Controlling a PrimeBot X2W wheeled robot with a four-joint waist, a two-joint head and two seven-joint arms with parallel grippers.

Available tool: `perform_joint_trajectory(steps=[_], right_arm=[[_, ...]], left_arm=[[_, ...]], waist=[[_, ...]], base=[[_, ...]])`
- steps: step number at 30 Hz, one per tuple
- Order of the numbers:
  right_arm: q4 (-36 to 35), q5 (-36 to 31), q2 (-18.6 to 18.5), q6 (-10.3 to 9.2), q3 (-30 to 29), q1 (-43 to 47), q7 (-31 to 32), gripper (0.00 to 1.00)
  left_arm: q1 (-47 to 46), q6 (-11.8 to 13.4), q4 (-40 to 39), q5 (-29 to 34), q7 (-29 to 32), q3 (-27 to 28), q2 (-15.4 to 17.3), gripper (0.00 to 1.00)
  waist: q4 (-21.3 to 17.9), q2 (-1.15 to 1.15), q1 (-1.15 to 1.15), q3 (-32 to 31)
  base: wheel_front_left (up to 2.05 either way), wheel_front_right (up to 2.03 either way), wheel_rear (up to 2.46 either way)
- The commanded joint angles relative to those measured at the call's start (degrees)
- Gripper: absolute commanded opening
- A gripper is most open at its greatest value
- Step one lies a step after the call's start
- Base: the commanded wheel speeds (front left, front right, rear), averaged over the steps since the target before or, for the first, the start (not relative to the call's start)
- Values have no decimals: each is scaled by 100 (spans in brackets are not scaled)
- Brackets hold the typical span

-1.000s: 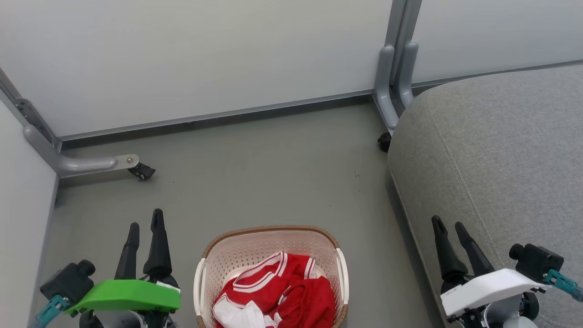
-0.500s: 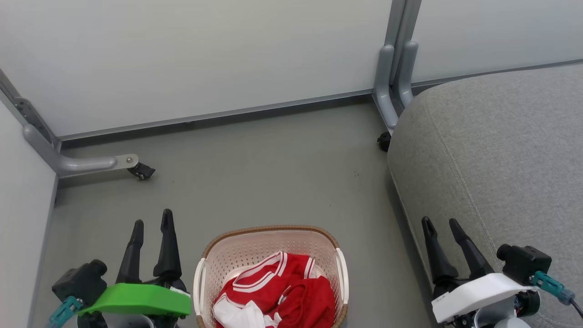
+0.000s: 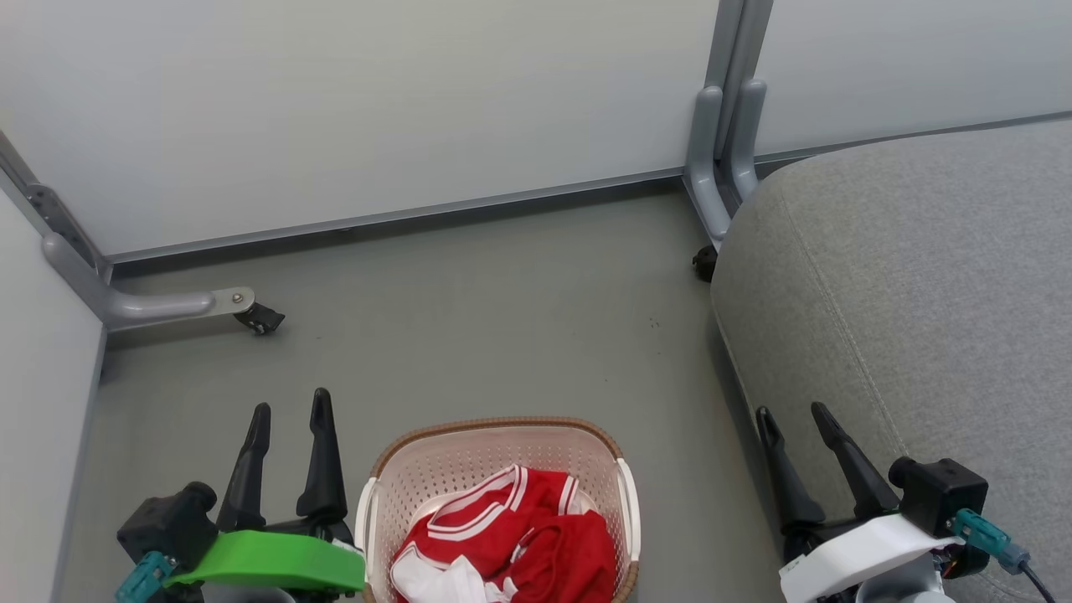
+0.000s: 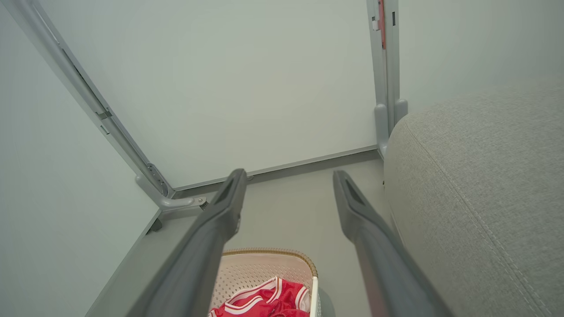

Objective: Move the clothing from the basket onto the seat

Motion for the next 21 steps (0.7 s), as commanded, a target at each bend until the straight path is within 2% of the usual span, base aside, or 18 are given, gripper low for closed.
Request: perform_joint_trajectory(steps=[1,21], right_arm=[[-64,-147,-32,0,19,29,-62,100],[-102,-1042,-41,0,64,201,-294,100]], left_arm=[[30,36,-59,143,-58,-12,45,100],[243,-5,-46,1106,-288,-233,49,100]], waist=[[-1,0,0,-7],[-9,0,0,-133]], base=[[0,0,0],[0,0,0]])
